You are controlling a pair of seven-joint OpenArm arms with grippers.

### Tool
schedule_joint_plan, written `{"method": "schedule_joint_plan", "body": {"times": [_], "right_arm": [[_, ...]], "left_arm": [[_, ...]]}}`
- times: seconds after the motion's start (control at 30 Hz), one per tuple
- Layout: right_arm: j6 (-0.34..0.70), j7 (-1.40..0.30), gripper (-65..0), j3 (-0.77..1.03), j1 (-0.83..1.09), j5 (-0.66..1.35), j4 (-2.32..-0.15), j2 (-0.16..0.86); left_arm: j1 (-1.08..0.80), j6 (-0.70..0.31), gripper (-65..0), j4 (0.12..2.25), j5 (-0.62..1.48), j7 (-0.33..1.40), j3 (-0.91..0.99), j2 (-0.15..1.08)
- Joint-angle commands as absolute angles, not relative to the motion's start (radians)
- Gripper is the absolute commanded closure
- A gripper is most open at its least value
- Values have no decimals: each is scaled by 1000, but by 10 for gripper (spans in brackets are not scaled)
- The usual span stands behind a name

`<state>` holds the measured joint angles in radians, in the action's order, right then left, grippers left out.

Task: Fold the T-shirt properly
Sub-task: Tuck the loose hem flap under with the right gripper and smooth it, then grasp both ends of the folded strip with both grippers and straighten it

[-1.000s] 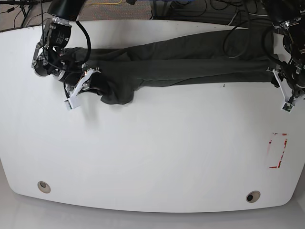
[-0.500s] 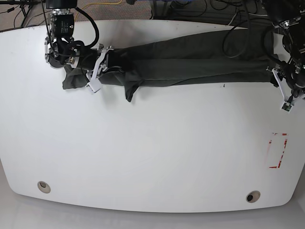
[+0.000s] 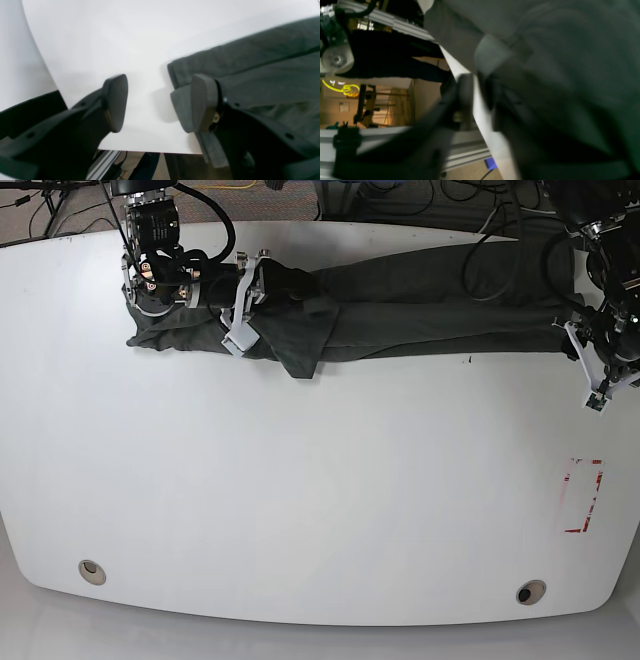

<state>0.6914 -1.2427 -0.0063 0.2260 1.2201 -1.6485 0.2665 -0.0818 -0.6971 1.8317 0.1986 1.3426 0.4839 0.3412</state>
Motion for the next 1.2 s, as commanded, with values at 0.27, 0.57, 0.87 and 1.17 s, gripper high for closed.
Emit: {"method": "schedule_joint_plan", "body": {"times": [0.27,0.57,0.87,1.17], "right_arm": [[698,-1228,-468,84,245,1250,-1667,285],[698,-1228,-398,263,285,1242,-1667,286],[698,-1224,-325,435,337,1119,-1719,317],[698,-1222,-312,564,371,918,-1937,274]], "left_arm": [[-71,-698,-367,1845,200,1336,489,357],[-104,-698,-367,1847,259,1336,498,343],[-139,-698,-367,1847,361,1334,636,278],[-213,-698,-367,1847,358,1214,642,255]]}}
